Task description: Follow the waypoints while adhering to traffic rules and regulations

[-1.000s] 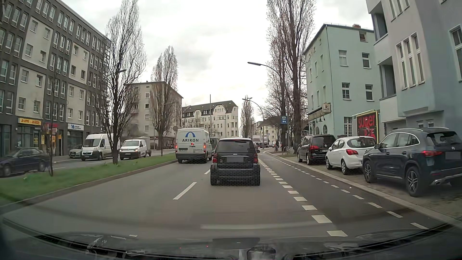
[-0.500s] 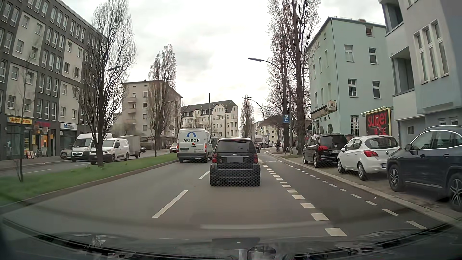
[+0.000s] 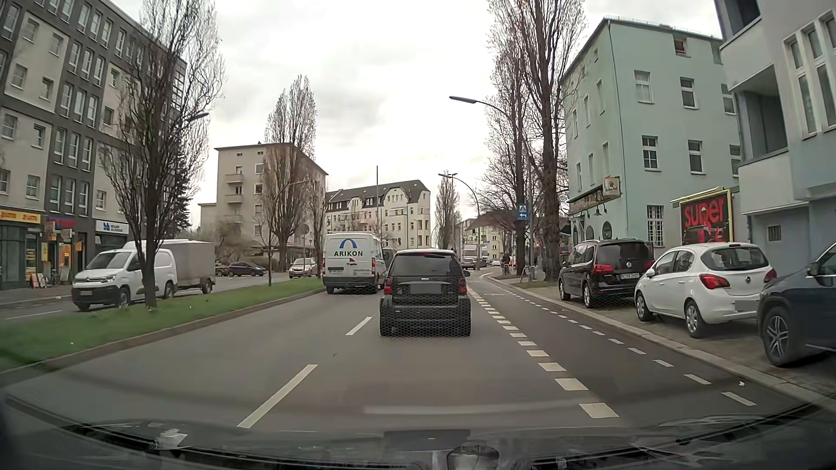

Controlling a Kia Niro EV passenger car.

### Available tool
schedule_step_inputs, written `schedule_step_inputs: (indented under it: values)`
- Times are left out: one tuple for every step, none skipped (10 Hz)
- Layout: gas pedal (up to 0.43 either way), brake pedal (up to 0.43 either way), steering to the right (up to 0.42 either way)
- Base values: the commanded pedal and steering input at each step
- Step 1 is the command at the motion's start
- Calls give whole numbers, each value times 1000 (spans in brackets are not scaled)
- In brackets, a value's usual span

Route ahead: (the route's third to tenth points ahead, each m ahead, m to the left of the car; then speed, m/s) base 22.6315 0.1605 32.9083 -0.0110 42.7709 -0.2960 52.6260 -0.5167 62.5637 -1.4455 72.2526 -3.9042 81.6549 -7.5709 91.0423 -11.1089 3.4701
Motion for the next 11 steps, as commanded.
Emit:
schedule_step_inputs:
  values:
    - [67, 18, -1]
    - [67, 18, -1]
    - [67, 18, -1]
    - [67, 12, 0]
    - [67, 12, 2]
    - [67, 18, 4]
    - [67, 18, 4]
    - [67, 18, 4]
    - [67, 12, 4]
    - [67, 18, 4]
    - [67, 18, 4]
